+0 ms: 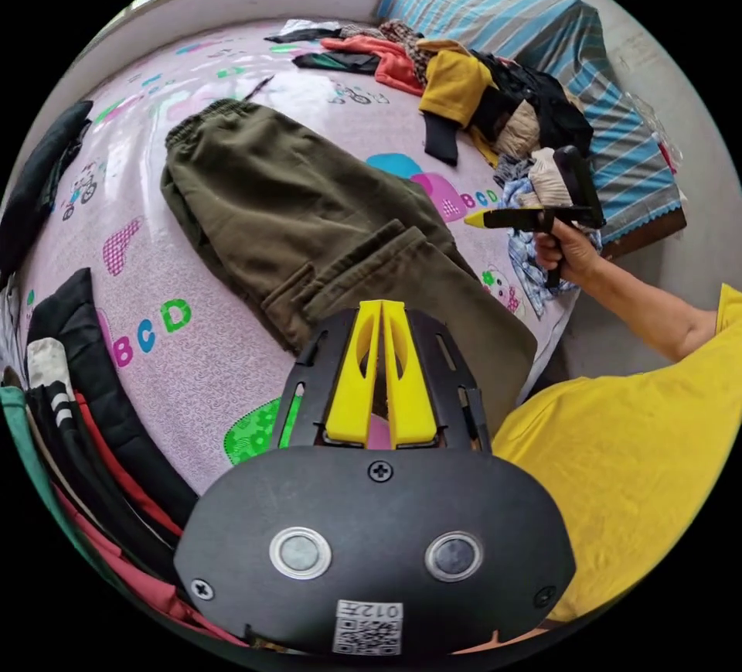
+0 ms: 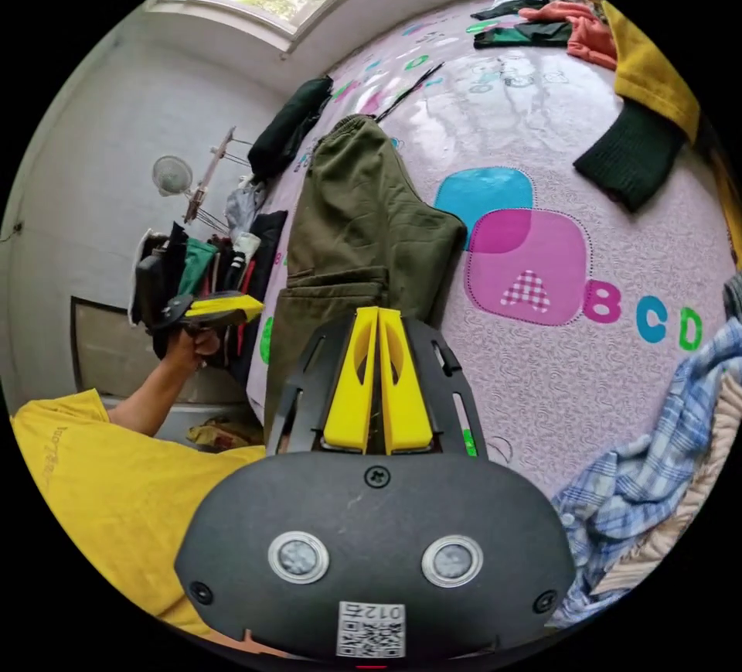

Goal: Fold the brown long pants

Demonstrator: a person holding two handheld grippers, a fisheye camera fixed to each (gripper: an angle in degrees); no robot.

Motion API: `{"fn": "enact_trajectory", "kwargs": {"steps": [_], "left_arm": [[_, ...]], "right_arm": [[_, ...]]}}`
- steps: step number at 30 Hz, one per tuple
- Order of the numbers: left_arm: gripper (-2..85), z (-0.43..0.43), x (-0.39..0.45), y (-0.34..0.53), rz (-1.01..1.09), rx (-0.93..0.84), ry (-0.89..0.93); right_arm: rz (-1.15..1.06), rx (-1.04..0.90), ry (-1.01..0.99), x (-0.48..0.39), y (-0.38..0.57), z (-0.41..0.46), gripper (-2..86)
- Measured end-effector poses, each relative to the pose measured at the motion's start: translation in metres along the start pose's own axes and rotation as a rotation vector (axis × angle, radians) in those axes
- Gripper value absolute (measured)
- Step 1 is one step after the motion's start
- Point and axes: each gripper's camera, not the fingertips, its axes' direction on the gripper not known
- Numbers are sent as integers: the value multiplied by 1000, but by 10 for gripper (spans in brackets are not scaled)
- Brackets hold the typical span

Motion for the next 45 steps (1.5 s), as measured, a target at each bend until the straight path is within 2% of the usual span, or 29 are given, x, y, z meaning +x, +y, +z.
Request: {"fn": "enact_trajectory", "kwargs": {"steps": [2,4,6,8,11,13,15,18,21,23,25,28,29,30,31,33,36,39,41,42,44,45], "left_arm": [[3,17,-1,-2,-33,-87,-55],[4,34,-12,2,-85,-118,-52],[4,28,-24,6,-150,-76,21],[4,17,-30,5,-180,-71,75],[4,-26,-9,4,-118,-11,10],[4,-54,19,5,-34,33,-51],[4,-53,33,3,27,0,-55],[5,-17,30,2,12,-158,-111],[5,-30,14,5,-93,-112,-2],[4,-56,20,8,-102,-56,11],[4,-85,48,14,-12,-9,-13],[4,-79,78,17,74,-67,43],[4,-72,83,17,87,-94,40],[4,-57,88,18,85,-156,-8],[4,-44,90,19,82,-192,-30],[4,-44,87,20,40,-173,-4],[4,-77,92,22,-1,-109,39],[4,-103,120,30,82,-61,-18],[4,-92,129,32,116,-122,-56],[4,-74,129,33,108,-194,-78],[4,-62,124,36,74,-188,-40],[4,-64,117,36,40,-174,9]], "right_arm": [[-7,-92,17,-2,-7,15,6],[63,-274,276,13,-12,35,6],[161,-227,188,21,-13,21,6],[141,-190,197,10,-10,4,6],[58,-144,277,-25,6,-27,7],[15,-95,201,-49,23,-45,7],[-10,-132,107,-56,33,-42,7],[49,-269,234,-40,47,-22,6],[145,-192,156,-39,54,-42,6],[80,-156,250,-66,58,-60,6],[-10,-150,219,-102,66,-74,6],[-20,-213,95,-117,73,-62,6],[-16,-237,120,-117,74,-56,6],[10,-317,231,-115,77,-42,6],[4,-299,223,-117,79,-42,6],[48,-289,219,-128,78,-48,6],[-52,-270,389,-178,84,-62,6],[-102,-242,276,-219,94,-71,6],[-108,-262,269,-227,102,-60,6],[-85,-329,327,-224,107,-44,6],[-63,-290,266,-222,114,-42,7],[17,-290,254,-224,114,-47,8]]}}
